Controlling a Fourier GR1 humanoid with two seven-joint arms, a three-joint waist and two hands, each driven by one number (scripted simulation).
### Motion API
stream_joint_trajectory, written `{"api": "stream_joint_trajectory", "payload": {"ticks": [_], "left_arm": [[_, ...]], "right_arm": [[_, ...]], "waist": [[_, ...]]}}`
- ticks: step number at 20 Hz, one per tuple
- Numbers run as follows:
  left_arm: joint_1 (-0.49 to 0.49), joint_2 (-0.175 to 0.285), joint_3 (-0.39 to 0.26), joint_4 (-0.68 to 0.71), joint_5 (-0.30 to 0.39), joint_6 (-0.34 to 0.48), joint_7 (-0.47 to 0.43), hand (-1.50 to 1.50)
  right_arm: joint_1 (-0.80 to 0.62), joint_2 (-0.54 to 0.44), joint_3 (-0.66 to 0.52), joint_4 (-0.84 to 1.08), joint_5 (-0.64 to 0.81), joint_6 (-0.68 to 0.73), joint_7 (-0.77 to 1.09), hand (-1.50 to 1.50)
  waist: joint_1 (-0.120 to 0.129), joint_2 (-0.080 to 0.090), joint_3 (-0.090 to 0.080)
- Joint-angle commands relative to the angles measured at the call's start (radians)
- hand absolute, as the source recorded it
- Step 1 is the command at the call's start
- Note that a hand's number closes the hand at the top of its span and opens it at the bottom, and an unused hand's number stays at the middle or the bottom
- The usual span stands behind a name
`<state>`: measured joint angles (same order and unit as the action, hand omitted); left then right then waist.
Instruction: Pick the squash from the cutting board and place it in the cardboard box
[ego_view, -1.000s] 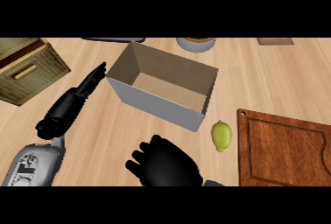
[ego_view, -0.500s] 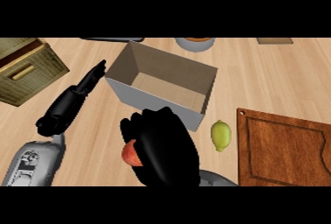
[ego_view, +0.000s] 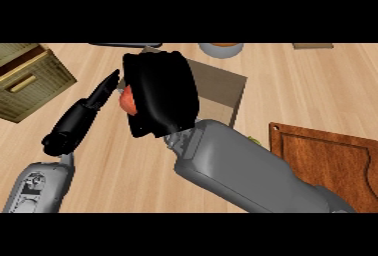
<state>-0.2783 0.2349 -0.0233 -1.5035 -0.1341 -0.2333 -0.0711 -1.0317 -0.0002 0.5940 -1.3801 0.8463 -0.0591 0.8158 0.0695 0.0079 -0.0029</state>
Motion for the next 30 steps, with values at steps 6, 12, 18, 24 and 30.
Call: {"api": "stream_joint_trajectory", "payload": {"ticks": [6, 12, 18, 24, 30], "left_arm": [[-0.031, 0.014, 0.035, 0.016, 0.013, -0.006, 0.028, 0.00], [0.068, -0.010, 0.009, -0.055, -0.010, 0.014, -0.009, 0.00], [0.017, 0.003, 0.050, -0.005, 0.005, 0.005, 0.001, 0.00], [0.033, -0.027, 0.018, -0.023, -0.029, 0.033, -0.009, 0.00], [0.049, 0.005, 0.026, -0.032, -0.013, -0.005, -0.014, 0.00]], "right_arm": [[-0.156, 0.000, -0.103, 0.393, -0.239, 0.202, -0.108, 1.50], [-0.211, -0.017, -0.154, 0.611, -0.262, 0.323, -0.260, 1.50], [-0.186, -0.020, -0.186, 0.654, -0.314, 0.428, -0.436, -1.50], [-0.186, 0.000, -0.320, 0.586, -0.410, 0.216, -0.601, -1.50], [-0.086, 0.000, -0.580, 0.526, -0.731, -0.018, -0.654, -1.50]], "waist": [[-0.030, 0.002, 0.002], [-0.034, -0.001, 0.002], [-0.055, -0.003, 0.003], [-0.056, -0.001, 0.004], [-0.024, 0.002, 0.005]]}}
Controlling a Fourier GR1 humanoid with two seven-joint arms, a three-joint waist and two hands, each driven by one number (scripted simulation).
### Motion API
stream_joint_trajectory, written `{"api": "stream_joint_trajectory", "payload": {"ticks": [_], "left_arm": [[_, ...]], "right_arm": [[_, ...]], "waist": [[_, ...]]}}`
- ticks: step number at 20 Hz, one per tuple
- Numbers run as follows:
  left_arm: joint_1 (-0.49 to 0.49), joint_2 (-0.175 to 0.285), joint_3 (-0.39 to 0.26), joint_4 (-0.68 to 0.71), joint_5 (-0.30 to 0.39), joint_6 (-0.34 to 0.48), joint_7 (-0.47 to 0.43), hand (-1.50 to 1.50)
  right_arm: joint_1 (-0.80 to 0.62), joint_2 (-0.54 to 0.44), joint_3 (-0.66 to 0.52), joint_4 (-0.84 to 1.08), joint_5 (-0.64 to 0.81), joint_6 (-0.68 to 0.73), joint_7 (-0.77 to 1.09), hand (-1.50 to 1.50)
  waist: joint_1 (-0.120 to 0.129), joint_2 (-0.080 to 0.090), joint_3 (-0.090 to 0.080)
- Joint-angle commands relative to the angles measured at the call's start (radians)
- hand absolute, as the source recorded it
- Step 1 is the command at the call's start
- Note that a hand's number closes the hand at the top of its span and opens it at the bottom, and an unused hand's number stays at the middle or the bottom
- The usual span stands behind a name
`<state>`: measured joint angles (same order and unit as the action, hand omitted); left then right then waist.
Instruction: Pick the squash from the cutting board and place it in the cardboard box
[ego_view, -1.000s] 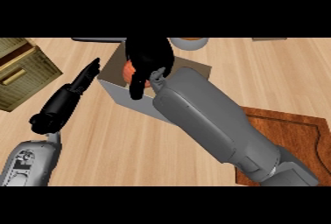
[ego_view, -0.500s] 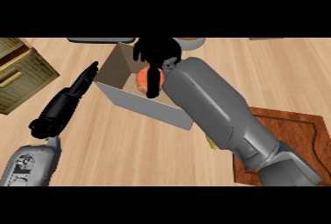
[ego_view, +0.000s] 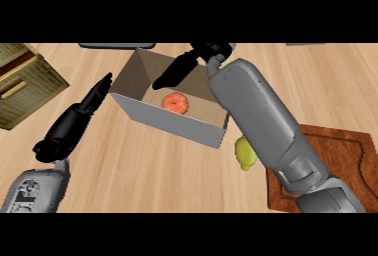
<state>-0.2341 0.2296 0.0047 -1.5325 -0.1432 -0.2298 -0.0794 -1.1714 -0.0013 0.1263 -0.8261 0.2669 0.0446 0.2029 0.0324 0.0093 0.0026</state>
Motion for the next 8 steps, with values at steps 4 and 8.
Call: {"api": "stream_joint_trajectory", "payload": {"ticks": [4, 8], "left_arm": [[0.011, -0.011, -0.002, -0.002, -0.007, 0.009, -0.013, 0.00], [-0.004, 0.034, 0.043, 0.004, 0.022, -0.030, -0.003, 0.00]], "right_arm": [[0.061, 0.001, -0.181, 0.051, -0.221, -0.191, -0.095, -1.50], [0.085, -0.012, -0.246, 0.107, -0.209, -0.184, -0.209, -1.50]], "waist": [[0.005, 0.000, -0.002], [-0.013, -0.003, -0.002]]}}
